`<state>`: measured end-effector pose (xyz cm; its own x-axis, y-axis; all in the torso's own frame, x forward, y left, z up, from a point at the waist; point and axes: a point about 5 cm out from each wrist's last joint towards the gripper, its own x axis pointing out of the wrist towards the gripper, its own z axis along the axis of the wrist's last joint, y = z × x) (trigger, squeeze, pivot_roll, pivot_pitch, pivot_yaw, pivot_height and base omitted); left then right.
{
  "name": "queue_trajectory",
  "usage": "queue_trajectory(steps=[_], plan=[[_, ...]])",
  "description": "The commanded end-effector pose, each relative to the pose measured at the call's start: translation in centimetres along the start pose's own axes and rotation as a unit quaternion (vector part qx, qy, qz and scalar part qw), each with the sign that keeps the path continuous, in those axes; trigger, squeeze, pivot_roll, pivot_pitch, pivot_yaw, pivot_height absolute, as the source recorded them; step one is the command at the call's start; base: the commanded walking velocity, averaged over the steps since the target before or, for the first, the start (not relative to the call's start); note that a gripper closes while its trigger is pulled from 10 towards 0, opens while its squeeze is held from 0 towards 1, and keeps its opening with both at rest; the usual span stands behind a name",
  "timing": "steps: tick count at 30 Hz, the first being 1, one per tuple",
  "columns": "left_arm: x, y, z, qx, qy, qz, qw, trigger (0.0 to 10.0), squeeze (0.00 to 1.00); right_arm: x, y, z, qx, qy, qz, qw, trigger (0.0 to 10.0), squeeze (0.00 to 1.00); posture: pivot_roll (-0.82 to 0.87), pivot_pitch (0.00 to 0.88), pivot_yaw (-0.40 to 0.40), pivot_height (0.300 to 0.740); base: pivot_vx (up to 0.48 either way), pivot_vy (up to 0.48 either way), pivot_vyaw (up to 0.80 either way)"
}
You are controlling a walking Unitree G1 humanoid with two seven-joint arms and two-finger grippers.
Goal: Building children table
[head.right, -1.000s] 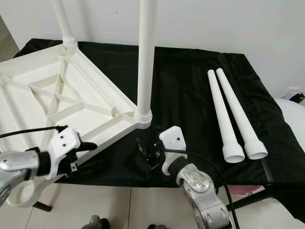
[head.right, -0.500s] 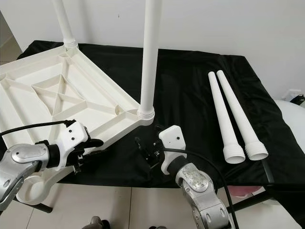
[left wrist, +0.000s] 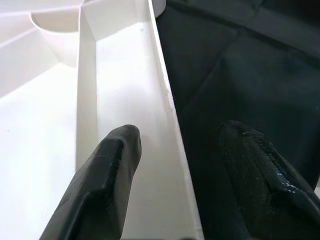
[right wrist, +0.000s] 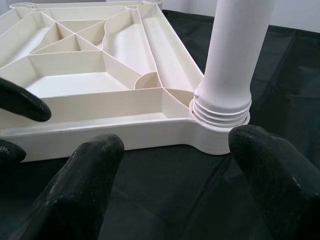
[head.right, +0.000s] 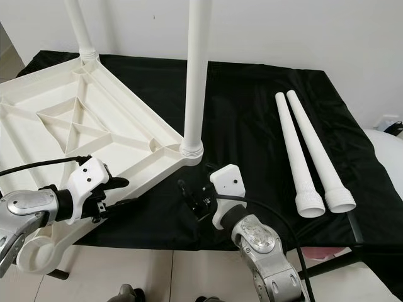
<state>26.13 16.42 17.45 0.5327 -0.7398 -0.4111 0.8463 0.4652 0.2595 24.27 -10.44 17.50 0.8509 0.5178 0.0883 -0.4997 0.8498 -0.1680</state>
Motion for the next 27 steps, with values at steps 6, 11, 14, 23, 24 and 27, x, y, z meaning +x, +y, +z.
queue_trajectory(steps=[6,11,14,23,24,27], plan=[[0.4,-0.1,-1.8,-0.025,0.038,0.026,0.999,10.0,0.00,0.0,-0.1,-0.2,-0.001,0.008,-0.003,1.000,10.0,0.00,0.04,0.161,-0.038,0.740,0.000,0.000,0.00],[0.6,0.0,-2.5,-0.024,0.055,0.025,0.998,3.6,0.00,0.0,-0.1,-0.2,0.000,0.008,-0.004,1.000,10.0,0.00,0.03,0.161,-0.035,0.740,0.000,0.000,0.00],[0.9,0.2,-2.8,-0.018,0.069,0.031,0.997,0.0,0.00,0.0,0.0,-0.2,0.000,0.007,-0.004,1.000,10.0,0.00,0.04,0.161,-0.034,0.740,0.000,0.000,0.00],[2.9,0.2,-0.5,-0.013,0.024,0.014,1.000,0.0,0.00,0.0,0.1,-0.3,0.000,0.007,0.003,1.000,10.0,0.00,0.04,0.154,-0.034,0.740,0.000,0.000,0.00],[3.5,0.1,0.5,-0.015,0.004,0.010,1.000,0.0,0.00,0.0,0.1,-0.4,0.000,0.009,-0.001,1.000,10.0,0.00,0.04,0.154,-0.032,0.740,0.000,0.000,0.00],[5.1,-0.1,2.6,-0.028,-0.032,0.008,0.999,0.0,0.00,0.1,-0.3,-0.6,-0.005,0.013,-0.021,1.000,10.0,0.00,0.04,0.152,-0.025,0.740,0.000,0.000,0.00]])
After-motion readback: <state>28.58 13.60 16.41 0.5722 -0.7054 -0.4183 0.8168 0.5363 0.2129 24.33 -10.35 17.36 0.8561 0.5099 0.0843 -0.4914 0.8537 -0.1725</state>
